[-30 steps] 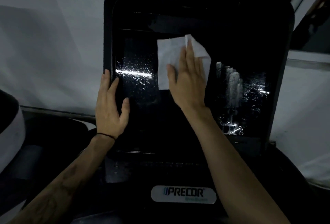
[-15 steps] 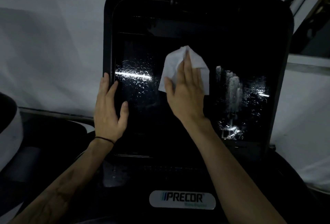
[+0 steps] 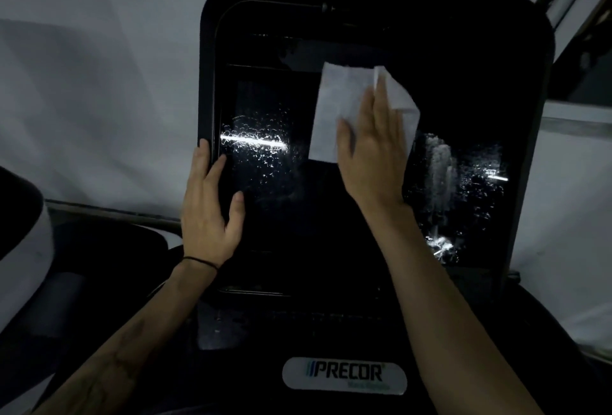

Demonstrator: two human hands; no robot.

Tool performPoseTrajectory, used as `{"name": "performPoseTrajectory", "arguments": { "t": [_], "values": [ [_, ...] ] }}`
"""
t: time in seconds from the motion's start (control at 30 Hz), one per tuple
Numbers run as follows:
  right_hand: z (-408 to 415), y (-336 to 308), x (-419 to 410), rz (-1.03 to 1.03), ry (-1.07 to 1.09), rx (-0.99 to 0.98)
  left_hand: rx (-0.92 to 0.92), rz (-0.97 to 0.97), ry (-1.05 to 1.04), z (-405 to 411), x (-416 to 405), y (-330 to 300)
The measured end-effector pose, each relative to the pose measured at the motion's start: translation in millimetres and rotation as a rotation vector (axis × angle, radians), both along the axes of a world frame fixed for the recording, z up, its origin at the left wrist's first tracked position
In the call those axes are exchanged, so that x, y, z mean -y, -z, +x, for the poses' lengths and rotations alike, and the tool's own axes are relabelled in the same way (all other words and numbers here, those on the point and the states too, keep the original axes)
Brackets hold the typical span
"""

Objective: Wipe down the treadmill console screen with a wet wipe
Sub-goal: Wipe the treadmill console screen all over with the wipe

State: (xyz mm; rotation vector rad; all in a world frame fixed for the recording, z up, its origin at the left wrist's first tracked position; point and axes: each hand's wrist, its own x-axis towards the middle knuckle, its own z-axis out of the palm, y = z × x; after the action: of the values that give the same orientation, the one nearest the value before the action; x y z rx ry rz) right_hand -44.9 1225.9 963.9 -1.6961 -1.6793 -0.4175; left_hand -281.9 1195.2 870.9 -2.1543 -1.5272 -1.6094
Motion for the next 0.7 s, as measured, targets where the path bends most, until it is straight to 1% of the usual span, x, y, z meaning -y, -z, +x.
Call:
{"name": "performPoseTrajectory", "arguments": {
  "t": [0.07,0.17,0.27,0.37,0.47,0.53,0.63,0.7],
  "values": [
    [-2,17,17,-0.021,-0.022,-0.035,0.004,0.007,0.006,1,0,1],
    [-19,20,18,-0.035,-0.126,-0.003,-0.011,0.007,-0.005,1,-2,-1],
    [-14,1,0,-0.028,-0.064,0.021,-0.011,-0.008,-0.009,0,-1,0],
    [-4,12,14,-0.029,-0.010,-0.005,-0.008,-0.007,-0.004,0,-1,1],
    [-16,29,29,-0.068,-0.122,0.067,-0.006,-0.004,-0.014,-1,-3,0],
    [-15,18,14,-0.045,-0.153,0.093,-0.010,-0.008,-0.013,-1,-3,0],
    [3,5,4,-0.021,-0.045,0.034,-0.001,0.000,-0.002,-1,-2,1],
    [3,17,19,-0.045,-0.029,-0.044,0.008,0.006,-0.003,-1,-2,0]
  ]
}}
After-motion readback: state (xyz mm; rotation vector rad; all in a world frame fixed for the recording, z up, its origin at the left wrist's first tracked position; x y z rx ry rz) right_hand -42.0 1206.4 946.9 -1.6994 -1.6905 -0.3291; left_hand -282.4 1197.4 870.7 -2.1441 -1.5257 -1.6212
